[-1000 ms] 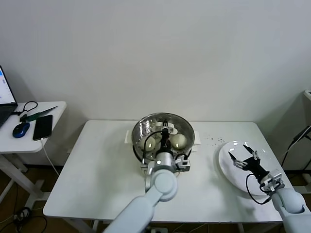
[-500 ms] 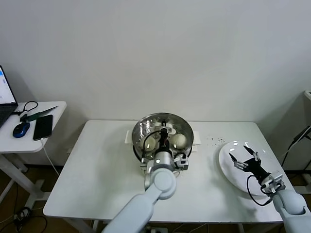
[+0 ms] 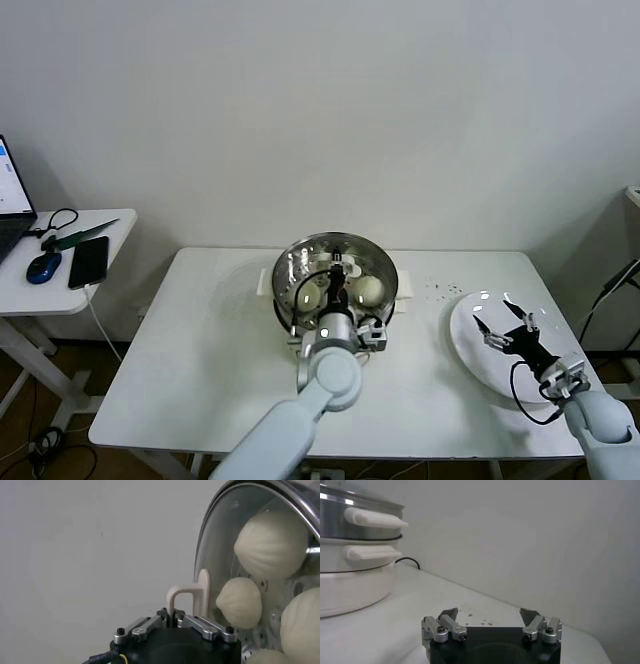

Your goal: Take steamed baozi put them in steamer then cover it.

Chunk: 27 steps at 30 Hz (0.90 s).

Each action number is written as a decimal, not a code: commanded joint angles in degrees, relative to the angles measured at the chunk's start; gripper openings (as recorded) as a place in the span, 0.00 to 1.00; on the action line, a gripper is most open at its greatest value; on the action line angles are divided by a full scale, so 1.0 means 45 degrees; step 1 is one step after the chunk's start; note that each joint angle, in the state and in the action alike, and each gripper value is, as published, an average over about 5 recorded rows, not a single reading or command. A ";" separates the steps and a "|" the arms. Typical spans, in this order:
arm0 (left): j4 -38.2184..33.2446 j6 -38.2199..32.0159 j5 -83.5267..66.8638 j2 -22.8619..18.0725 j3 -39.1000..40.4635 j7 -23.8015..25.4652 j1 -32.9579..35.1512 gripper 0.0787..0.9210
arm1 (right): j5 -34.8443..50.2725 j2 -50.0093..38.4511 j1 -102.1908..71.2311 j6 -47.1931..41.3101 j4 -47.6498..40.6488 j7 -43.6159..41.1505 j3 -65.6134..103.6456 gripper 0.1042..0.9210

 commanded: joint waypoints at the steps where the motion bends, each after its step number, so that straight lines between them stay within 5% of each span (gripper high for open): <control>1: -0.0729 0.0171 0.0293 0.0419 0.0027 0.0560 -0.0060 0.16 | -0.0016 -0.0027 0.0003 -0.0068 0.0011 -0.0008 0.0026 0.88; 21: -0.4664 -0.0051 -0.1570 0.2259 -0.0291 0.0690 0.1869 0.83 | -0.0265 -0.0061 0.0211 -0.0641 0.0041 0.0071 0.0058 0.88; 27: -0.5618 -0.1328 -0.3097 0.2940 -0.1728 -0.0682 0.2834 0.88 | -0.0070 -0.0056 0.0237 -0.0891 0.0237 0.0386 0.0091 0.88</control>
